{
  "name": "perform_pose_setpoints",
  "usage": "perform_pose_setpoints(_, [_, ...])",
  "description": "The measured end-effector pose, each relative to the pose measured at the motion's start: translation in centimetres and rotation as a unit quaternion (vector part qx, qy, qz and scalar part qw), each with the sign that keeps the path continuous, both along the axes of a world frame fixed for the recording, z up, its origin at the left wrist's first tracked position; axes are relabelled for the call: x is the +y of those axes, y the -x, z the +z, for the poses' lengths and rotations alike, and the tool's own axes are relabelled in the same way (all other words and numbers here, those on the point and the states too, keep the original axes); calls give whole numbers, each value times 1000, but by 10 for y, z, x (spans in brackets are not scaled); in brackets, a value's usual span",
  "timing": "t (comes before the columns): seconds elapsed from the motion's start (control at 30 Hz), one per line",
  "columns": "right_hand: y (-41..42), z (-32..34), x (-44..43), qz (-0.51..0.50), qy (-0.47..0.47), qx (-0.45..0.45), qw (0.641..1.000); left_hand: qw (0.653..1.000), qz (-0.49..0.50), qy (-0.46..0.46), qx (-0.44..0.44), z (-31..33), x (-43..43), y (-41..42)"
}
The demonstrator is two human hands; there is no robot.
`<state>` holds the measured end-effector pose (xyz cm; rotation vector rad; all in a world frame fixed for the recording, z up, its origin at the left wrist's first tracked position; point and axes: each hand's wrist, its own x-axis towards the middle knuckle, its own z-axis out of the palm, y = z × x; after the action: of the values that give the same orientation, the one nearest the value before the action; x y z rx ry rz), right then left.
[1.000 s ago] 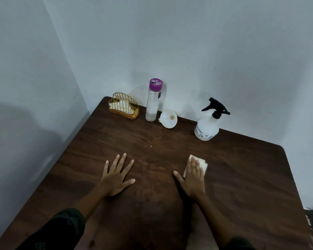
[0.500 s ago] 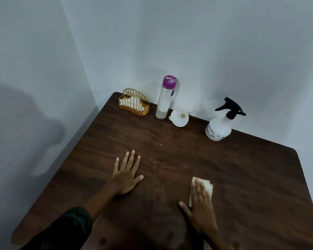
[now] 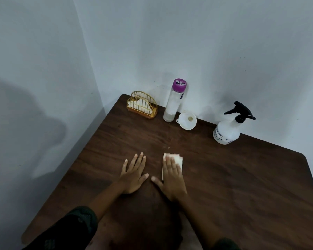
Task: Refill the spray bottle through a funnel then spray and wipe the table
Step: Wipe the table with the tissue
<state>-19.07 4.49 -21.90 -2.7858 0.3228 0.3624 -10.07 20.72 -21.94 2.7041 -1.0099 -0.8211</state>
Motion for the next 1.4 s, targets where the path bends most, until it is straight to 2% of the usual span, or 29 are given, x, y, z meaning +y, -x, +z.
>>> perform_pose_setpoints(0.07, [35, -4, 3, 26, -1, 3, 1000, 1000, -6, 15, -26, 1, 11, -8])
perform_pose_setpoints(0.13, [71, -11, -7, 23, 4, 1, 1000, 999, 7, -13, -51, 1, 27, -20])
perform_pose_setpoints(0.23, [107, -16, -40, -50, 23, 5, 998, 997, 30, -50, -55, 1, 42, -33])
perform_pose_setpoints(0.4, [65, -5, -81, -208, 37, 14, 977, 996, 21, -63, -53, -2, 42, -36])
perform_pose_setpoints(0.5, [12, -1, -79, -227, 29, 5, 973, 996, 22, -69, -51, -1, 42, -38])
perform_pose_setpoints(0.63, [-56, 1, -49, -167, 8, 3, 986, 997, 23, -69, -29, 3, 41, -39])
perform_pose_setpoints(0.73, [-81, 2, -11, -81, 1, 4, 997, 997, 23, -71, -24, 5, 41, -40])
perform_pose_setpoints(0.87, [-58, 1, 26, 88, 14, 0, 996, 996, 31, -78, -28, 2, 41, -40])
perform_pose_setpoints(0.93, [-37, -2, 13, 127, 21, 4, 992, 996, 29, -82, -29, 2, 41, -40])
perform_pose_setpoints(1.03, [-12, 0, -37, 72, 33, -13, 997, 995, 25, -88, -28, 3, 41, -40])
perform_pose_setpoints(1.17, [28, -4, -120, -71, 53, -3, 996, 995, 31, -85, -29, 2, 40, -38])
perform_pose_setpoints(1.27, [69, -7, -164, -195, 61, 13, 979, 996, 42, -79, -20, 0, 39, -38])
perform_pose_setpoints(1.4, [115, -7, -180, -295, 51, 10, 954, 996, 47, -80, -16, -3, 41, -40])
